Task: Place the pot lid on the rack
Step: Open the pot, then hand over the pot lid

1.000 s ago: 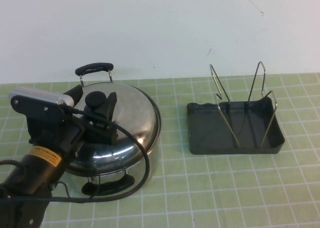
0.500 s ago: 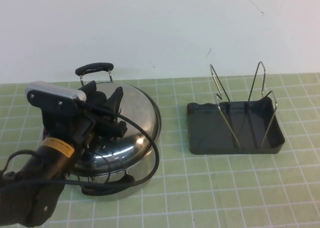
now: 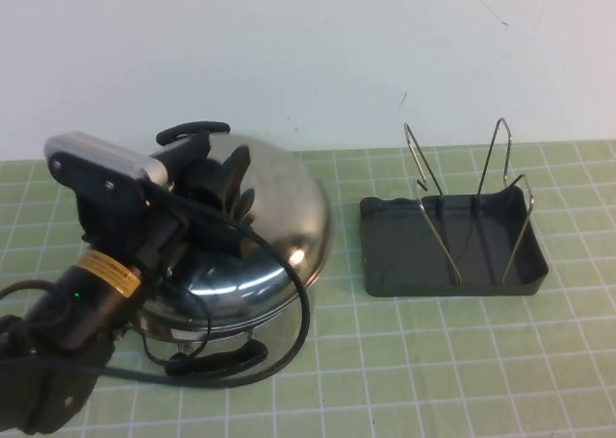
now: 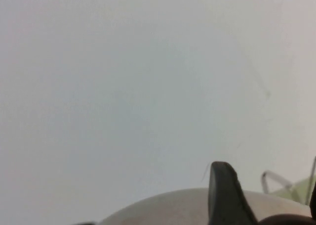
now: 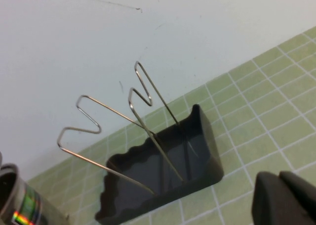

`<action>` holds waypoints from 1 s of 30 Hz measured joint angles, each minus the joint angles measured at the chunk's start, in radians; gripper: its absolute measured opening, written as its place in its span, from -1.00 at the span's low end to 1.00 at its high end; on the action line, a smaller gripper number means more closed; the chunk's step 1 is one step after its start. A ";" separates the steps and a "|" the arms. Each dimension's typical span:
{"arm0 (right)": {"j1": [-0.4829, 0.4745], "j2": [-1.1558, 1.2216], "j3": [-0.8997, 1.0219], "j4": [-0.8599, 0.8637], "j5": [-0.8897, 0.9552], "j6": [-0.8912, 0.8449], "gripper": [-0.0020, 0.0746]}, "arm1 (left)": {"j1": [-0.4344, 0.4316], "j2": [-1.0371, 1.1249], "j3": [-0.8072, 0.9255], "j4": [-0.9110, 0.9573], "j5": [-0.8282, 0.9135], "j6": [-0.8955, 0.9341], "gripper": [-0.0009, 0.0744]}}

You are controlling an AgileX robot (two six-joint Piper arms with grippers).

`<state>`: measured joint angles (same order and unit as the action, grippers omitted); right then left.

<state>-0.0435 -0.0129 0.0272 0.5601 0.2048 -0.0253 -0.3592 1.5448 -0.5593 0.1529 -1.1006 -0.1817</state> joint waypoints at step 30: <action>0.014 0.417 -0.318 0.947 0.211 -1.066 -0.94 | 0.000 -0.201 -0.130 0.284 -0.025 -0.590 -0.15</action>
<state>-0.0294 0.4040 -0.2905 1.5070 0.4160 -1.0913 -0.3592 1.3439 -0.6896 0.4371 -1.1253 -0.7721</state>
